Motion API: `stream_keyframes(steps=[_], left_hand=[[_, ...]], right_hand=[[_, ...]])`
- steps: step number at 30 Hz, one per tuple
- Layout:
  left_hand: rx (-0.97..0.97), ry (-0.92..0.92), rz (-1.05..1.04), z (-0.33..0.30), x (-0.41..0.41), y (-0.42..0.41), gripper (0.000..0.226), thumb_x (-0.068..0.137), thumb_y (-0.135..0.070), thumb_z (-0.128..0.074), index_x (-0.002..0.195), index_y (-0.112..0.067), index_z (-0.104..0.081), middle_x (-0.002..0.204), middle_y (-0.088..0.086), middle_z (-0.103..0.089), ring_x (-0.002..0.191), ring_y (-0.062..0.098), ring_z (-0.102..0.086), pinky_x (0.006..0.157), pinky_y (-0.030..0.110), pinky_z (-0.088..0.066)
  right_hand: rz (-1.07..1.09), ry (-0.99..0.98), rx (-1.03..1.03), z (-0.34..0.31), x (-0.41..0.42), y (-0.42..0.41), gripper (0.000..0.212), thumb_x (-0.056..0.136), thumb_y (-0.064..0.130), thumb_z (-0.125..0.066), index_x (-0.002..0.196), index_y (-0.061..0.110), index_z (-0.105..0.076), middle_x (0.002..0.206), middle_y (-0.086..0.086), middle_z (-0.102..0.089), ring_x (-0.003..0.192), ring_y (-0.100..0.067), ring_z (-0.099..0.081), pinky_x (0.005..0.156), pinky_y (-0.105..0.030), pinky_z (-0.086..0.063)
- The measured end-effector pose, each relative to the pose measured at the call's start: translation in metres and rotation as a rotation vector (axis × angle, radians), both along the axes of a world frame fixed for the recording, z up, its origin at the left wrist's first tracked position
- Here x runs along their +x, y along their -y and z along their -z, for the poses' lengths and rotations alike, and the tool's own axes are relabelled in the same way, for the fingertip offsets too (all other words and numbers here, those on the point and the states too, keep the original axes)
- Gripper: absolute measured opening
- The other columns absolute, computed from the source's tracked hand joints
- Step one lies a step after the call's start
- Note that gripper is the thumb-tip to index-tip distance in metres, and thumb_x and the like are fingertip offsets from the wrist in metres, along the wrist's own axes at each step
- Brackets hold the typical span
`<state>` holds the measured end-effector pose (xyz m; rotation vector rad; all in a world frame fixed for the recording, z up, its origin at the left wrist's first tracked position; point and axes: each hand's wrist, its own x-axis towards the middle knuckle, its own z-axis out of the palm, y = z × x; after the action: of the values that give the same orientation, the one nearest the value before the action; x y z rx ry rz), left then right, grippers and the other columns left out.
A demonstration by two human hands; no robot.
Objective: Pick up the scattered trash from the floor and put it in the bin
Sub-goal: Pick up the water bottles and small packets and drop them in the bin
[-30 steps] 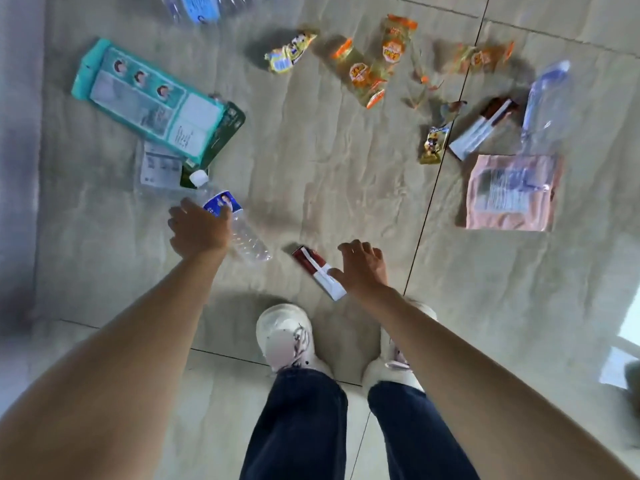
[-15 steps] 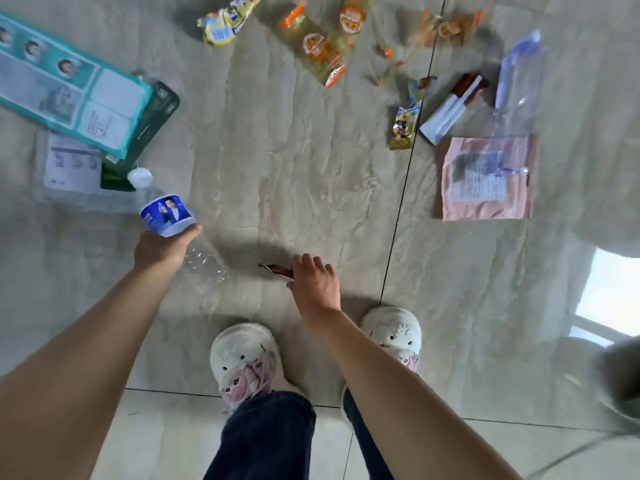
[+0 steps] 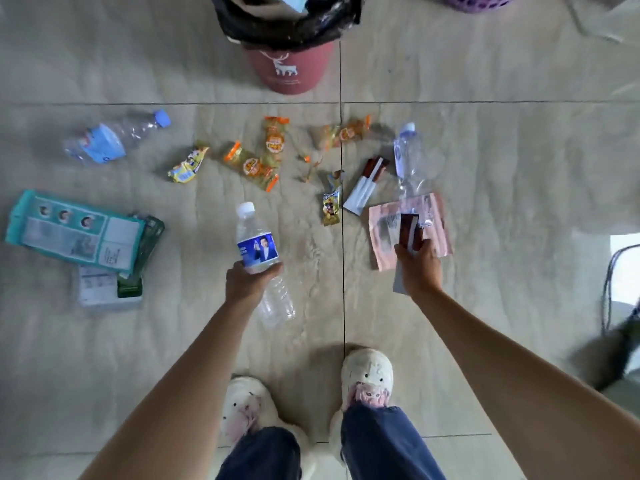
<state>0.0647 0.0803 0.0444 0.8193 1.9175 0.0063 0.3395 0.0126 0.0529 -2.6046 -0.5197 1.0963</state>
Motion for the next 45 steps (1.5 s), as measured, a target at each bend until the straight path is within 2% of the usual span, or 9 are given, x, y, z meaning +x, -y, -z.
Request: stream_keyframes(steps=[5, 10, 16, 22, 26, 33, 36, 39, 45], left_hand=[[0.068, 0.063, 0.172, 0.012, 0.082, -0.033, 0.062, 0.070, -0.047, -0.078, 0.116, -0.008, -0.064, 0.118, 0.017, -0.063, 0.112, 0.032, -0.060, 0.096, 0.040, -0.050], [0.182, -0.024, 0.418, 0.045, 0.141, -0.057, 0.073, 0.067, -0.062, -0.072, 0.119, -0.011, -0.062, 0.123, 0.013, -0.057, 0.120, 0.030, -0.049, 0.098, 0.043, -0.047], [0.214, -0.093, 0.391, 0.101, 0.165, -0.071, 0.074, 0.072, -0.064, -0.066, 0.122, -0.011, -0.058, 0.126, 0.016, -0.052, 0.121, 0.031, -0.045, 0.092, 0.033, -0.037], [0.175, -0.002, 0.214, 0.112, 0.178, -0.061, 0.085, 0.061, -0.053, -0.080, 0.129, -0.013, -0.048, 0.124, 0.012, -0.061, 0.115, 0.032, -0.058, 0.096, 0.042, -0.049], [0.052, 0.049, 0.182, 0.101, 0.165, -0.059, 0.069, 0.058, -0.052, -0.081, 0.113, -0.013, -0.065, 0.114, 0.009, -0.071, 0.105, 0.027, -0.068, 0.091, 0.040, -0.055], [0.113, -0.008, 0.447, -0.027, 0.113, -0.111, 0.066, 0.060, -0.055, -0.080, 0.111, -0.015, -0.067, 0.111, 0.009, -0.068, 0.101, 0.026, -0.067, 0.088, 0.035, -0.054], [0.181, 0.008, 0.547, -0.100, 0.100, -0.141, 0.050, 0.060, -0.052, -0.081, 0.095, -0.018, -0.072, 0.087, 0.001, -0.072, 0.080, 0.019, -0.068, 0.069, 0.025, -0.049], [0.217, 0.053, 0.576, -0.173, 0.101, -0.169, 0.052, 0.054, -0.056, -0.080, 0.088, -0.018, -0.073, 0.079, 0.000, -0.070, 0.073, 0.017, -0.065, 0.067, 0.027, -0.049], [0.306, 0.147, 0.492, -0.282, 0.112, -0.218, 0.051, 0.051, -0.071, -0.071, 0.080, -0.029, -0.071, 0.086, -0.004, -0.076, 0.081, 0.014, -0.070, 0.077, 0.030, -0.053]], right_hand=[[-0.131, 0.073, -0.013, 0.006, 0.048, -0.046, 0.052, 0.087, 0.030, -0.061, 0.123, -0.005, -0.049, 0.128, -0.025, -0.047, 0.122, -0.039, -0.044, 0.102, -0.042, -0.035], [-0.214, 0.136, 0.018, 0.043, 0.061, -0.082, 0.051, 0.089, 0.032, -0.057, 0.122, -0.005, -0.048, 0.134, -0.024, -0.041, 0.123, -0.040, -0.039, 0.107, -0.046, -0.031], [-0.165, 0.222, 0.069, 0.092, 0.064, -0.096, 0.052, 0.084, 0.029, -0.061, 0.125, 0.002, -0.044, 0.134, -0.023, -0.040, 0.121, -0.042, -0.041, 0.102, -0.044, -0.032], [-0.096, 0.129, 0.046, 0.110, 0.078, -0.083, 0.100, 0.079, 0.030, -0.071, 0.153, 0.016, -0.005, 0.145, -0.022, -0.033, 0.133, -0.040, -0.034, 0.110, -0.050, -0.031], [0.007, 0.053, -0.023, 0.100, 0.073, -0.073, 0.106, 0.076, 0.028, -0.072, 0.153, 0.017, 0.000, 0.141, -0.026, -0.038, 0.131, -0.041, -0.039, 0.108, -0.049, -0.035], [0.066, -0.081, -0.025, -0.006, 0.055, -0.068, 0.094, 0.069, 0.035, -0.076, 0.145, 0.014, -0.025, 0.133, -0.019, -0.056, 0.115, -0.038, -0.057, 0.088, -0.040, -0.047], [0.160, -0.224, 0.050, -0.067, 0.051, -0.083, 0.072, 0.068, 0.029, -0.078, 0.129, 0.014, -0.043, 0.120, -0.014, -0.064, 0.093, -0.030, -0.064, 0.077, -0.037, -0.053], [0.251, -0.370, 0.160, -0.128, 0.050, -0.109, 0.072, 0.073, 0.022, -0.078, 0.135, 0.013, -0.042, 0.112, -0.011, -0.064, 0.070, -0.013, -0.059, 0.056, -0.024, -0.046], [0.325, -0.653, 0.262, -0.235, 0.047, -0.174, 0.067, 0.080, 0.019, -0.074, 0.139, 0.011, -0.044, 0.112, -0.015, -0.065, 0.077, -0.025, -0.062, 0.063, -0.030, -0.056]])
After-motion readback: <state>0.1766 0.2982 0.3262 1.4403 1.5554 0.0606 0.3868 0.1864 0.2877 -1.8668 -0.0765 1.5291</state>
